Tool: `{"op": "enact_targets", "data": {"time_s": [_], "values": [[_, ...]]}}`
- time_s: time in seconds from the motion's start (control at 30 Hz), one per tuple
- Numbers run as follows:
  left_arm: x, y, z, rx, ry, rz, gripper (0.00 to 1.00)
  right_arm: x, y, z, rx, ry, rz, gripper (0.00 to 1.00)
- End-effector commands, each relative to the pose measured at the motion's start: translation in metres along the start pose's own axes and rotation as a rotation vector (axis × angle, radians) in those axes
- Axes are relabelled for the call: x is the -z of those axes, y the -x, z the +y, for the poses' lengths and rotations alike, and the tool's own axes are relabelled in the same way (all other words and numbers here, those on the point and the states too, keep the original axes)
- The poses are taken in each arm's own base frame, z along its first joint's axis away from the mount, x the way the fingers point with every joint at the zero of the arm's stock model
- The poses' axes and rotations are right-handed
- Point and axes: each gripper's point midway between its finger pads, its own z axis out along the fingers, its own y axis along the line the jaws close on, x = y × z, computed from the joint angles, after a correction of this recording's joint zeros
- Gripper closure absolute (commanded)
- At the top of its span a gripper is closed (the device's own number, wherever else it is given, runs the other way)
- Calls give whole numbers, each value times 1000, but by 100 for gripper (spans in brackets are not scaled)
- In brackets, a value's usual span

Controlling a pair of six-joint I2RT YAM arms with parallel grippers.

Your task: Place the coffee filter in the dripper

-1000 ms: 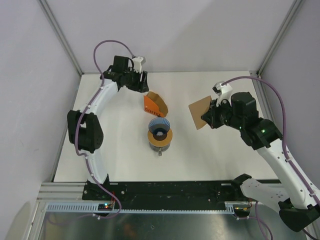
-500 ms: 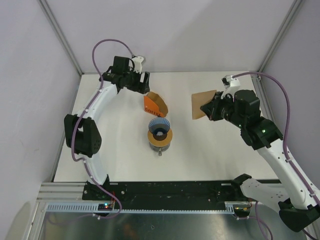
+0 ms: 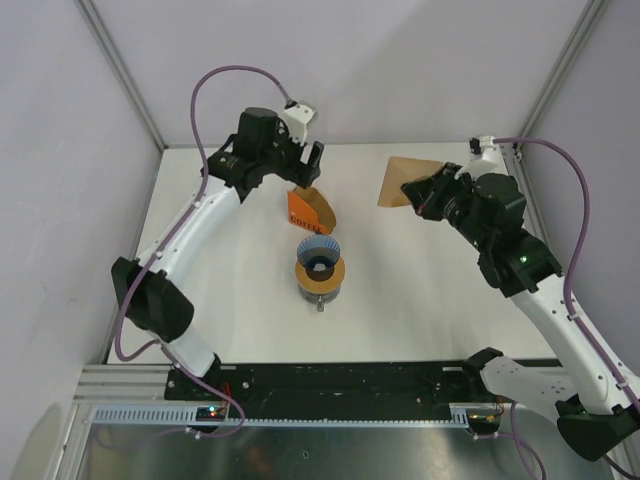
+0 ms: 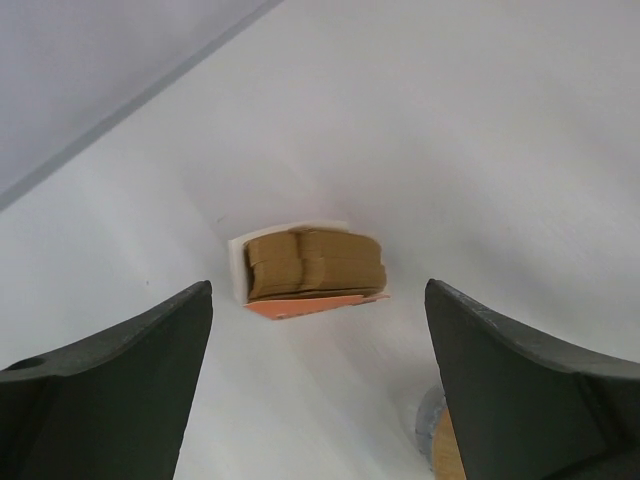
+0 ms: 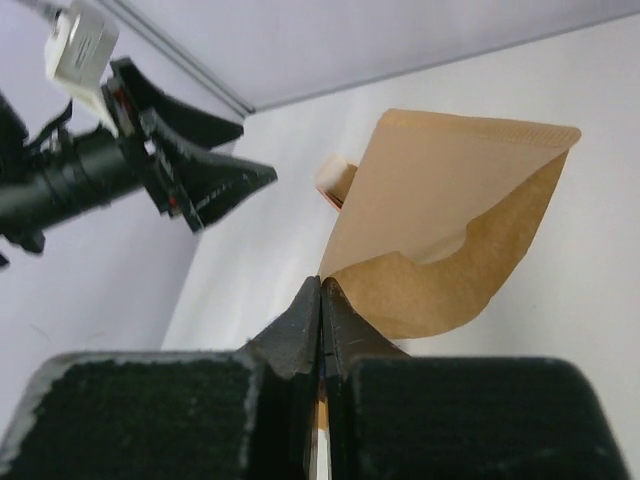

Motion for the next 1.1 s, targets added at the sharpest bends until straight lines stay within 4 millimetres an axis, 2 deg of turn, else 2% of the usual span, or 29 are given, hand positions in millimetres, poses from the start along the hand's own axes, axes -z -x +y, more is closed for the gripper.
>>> {"op": "enact_targets", "data": {"time_s": [0.0,0.1,0.2,0.27,0.37,0.63,0.9,1.07], "values": [[38,39,-17,-118,16,-131,9,-5,30,11,-145,25,-135,100],[62,56,-40,-177,-39,-199,10,-13,28,10,-240,21,-135,100],[91,74,-80,-319,-103,-280,10,-19,26,12,-347,31,-130,100],[106,80,-107,-428,-127,-317,10,-23,25,14,-407,37,-123,100],[118,83,-134,-552,-131,-347,11,-28,24,17,-477,48,-115,100],[105,75,-177,-772,-100,-310,17,-36,13,17,-586,71,-96,100],[86,76,-189,-838,-94,-292,24,-32,7,30,-587,119,-78,100],[74,78,-186,-856,-57,-272,28,-32,4,36,-578,143,-68,100]]}}
